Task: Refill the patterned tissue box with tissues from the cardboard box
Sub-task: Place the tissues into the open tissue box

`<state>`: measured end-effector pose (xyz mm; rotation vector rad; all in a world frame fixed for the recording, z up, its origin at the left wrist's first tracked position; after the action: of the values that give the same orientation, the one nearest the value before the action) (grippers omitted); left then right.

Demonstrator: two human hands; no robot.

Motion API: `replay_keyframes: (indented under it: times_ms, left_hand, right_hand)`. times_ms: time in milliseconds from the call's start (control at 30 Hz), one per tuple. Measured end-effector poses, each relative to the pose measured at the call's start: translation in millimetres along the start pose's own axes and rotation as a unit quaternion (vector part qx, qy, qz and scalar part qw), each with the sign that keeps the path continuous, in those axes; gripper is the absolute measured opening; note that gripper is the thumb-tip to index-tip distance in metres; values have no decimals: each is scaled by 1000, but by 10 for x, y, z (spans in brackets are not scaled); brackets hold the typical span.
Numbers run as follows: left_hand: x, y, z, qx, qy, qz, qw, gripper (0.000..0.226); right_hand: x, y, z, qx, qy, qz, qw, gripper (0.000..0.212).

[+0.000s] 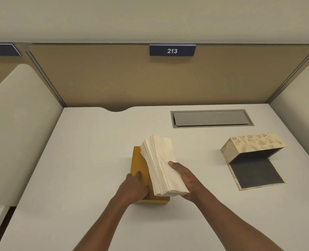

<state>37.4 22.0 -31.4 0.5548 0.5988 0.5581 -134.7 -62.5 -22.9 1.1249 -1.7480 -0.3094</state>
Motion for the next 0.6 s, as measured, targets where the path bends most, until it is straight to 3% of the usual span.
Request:
replay_keyframes:
  times_ms: [133,200,300,367,467,600]
  left_hand:
    - [-44,41,-26,-35,19,-17,999,50]
    - [-122,135,38,-91,104,-18,990,41]
    - [-306,347,177,-172,275,-12,946,48]
    - [-541,500,202,-148,377,-26,914,56]
    - [-947,685,45,-22,470,-43,881,67]
    - [-1348,810,-300,12,434,-86,897,59]
  right_hand:
    - [-19,55,-10,-14,1,0,1000,73]
    - [8,114,11,-13,-1,7,1000,67]
    - [84,226,107,-6,-3,36,999,64]
    - [142,297,221,-2,-10,66,998,67]
    - [228,435,386,6,-37,116,992,63]
    - [327,694,683,-53,-66,164,983,50]
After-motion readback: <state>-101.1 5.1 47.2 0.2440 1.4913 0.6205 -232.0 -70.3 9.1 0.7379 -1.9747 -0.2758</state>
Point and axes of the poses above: each hand's wrist, its own y-axis away from the middle knuckle, its own z-axis out of the back of the hand, x = y × z, the point moved 4 cm from there along -y, towards the middle knuckle, and after that the axes turned 2 degrees about y, right-handed, at the moved point
